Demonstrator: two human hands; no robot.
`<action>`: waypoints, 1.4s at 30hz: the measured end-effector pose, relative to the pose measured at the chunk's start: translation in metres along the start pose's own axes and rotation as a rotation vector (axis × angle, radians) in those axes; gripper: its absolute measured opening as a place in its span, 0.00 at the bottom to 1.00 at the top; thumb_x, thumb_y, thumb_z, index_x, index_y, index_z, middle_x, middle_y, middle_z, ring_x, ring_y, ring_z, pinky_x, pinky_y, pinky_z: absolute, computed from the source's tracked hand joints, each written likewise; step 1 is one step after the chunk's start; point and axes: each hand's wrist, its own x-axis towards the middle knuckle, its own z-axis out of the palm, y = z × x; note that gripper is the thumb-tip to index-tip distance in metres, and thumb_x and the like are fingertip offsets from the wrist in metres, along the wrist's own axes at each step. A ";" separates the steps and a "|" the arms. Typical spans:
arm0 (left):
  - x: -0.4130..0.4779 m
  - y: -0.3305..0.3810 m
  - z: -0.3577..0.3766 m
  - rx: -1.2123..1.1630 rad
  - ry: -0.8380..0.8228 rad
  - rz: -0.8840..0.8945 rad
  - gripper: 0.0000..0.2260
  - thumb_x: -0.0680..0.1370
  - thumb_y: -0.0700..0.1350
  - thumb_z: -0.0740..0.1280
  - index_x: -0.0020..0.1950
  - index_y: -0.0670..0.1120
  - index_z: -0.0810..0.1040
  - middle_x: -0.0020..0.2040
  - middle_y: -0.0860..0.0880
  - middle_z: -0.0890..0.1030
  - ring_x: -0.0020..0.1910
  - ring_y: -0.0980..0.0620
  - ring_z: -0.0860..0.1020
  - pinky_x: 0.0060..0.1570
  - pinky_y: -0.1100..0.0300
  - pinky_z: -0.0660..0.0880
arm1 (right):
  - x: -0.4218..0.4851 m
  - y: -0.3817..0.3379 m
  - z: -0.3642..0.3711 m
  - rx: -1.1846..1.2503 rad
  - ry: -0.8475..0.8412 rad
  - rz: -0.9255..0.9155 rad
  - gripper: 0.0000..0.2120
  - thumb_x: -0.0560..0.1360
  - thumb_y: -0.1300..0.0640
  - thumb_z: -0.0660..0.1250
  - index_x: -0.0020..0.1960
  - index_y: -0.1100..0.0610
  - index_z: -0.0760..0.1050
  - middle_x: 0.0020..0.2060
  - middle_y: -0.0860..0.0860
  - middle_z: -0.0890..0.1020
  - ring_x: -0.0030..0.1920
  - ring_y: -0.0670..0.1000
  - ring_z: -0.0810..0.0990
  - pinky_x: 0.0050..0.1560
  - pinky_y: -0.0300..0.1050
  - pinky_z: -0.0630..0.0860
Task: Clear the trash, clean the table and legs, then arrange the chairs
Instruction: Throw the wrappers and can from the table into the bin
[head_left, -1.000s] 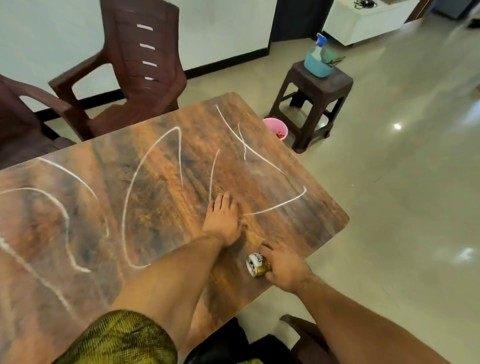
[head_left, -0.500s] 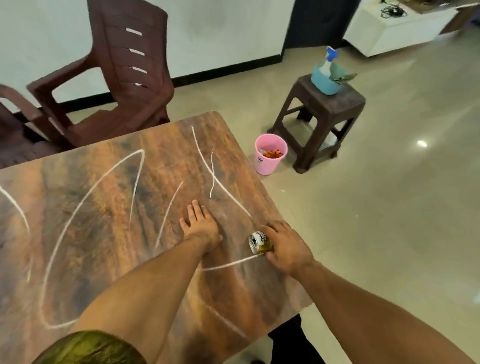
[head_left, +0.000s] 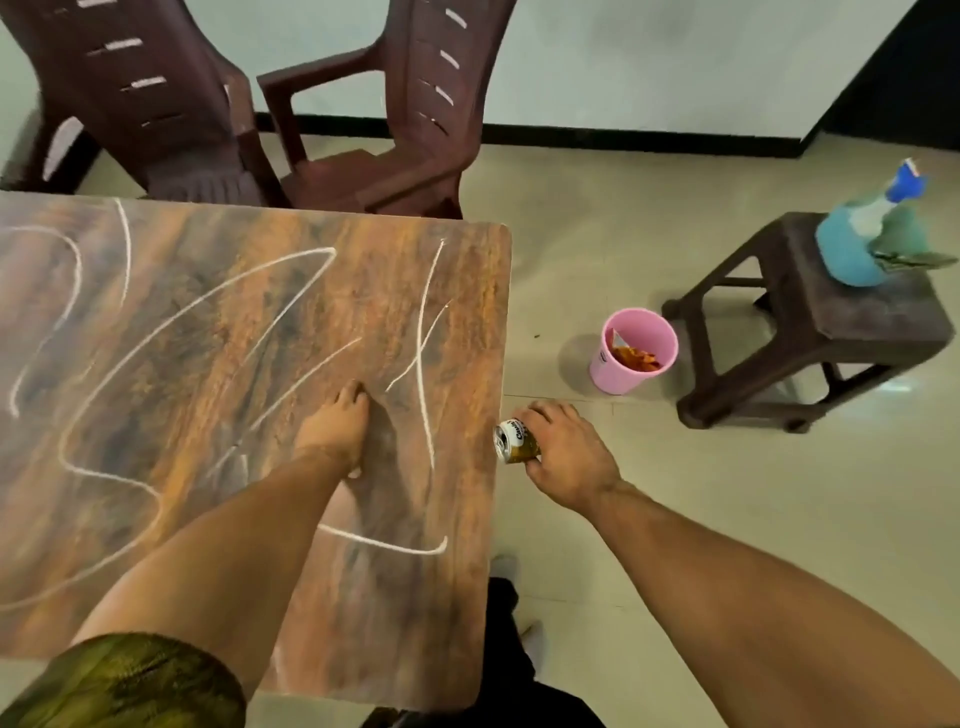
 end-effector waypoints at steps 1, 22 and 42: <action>0.001 0.006 -0.005 0.027 0.005 -0.020 0.42 0.64 0.44 0.82 0.72 0.40 0.65 0.76 0.42 0.61 0.70 0.39 0.70 0.63 0.45 0.74 | 0.006 0.010 -0.005 -0.013 -0.011 -0.014 0.30 0.69 0.58 0.67 0.70 0.49 0.69 0.65 0.49 0.73 0.66 0.54 0.69 0.63 0.52 0.71; 0.146 0.272 -0.111 0.205 0.161 0.077 0.40 0.70 0.58 0.75 0.74 0.43 0.63 0.70 0.43 0.67 0.72 0.42 0.63 0.73 0.41 0.59 | 0.142 0.268 -0.135 0.023 -0.103 0.055 0.30 0.72 0.59 0.68 0.73 0.49 0.67 0.67 0.50 0.73 0.69 0.54 0.68 0.72 0.52 0.66; 0.482 0.570 0.034 -0.128 -0.231 0.217 0.38 0.80 0.51 0.65 0.82 0.44 0.45 0.83 0.45 0.45 0.81 0.46 0.44 0.79 0.48 0.43 | 0.346 0.593 0.053 0.445 -0.381 0.834 0.29 0.76 0.43 0.68 0.72 0.53 0.66 0.59 0.57 0.80 0.59 0.62 0.79 0.57 0.50 0.76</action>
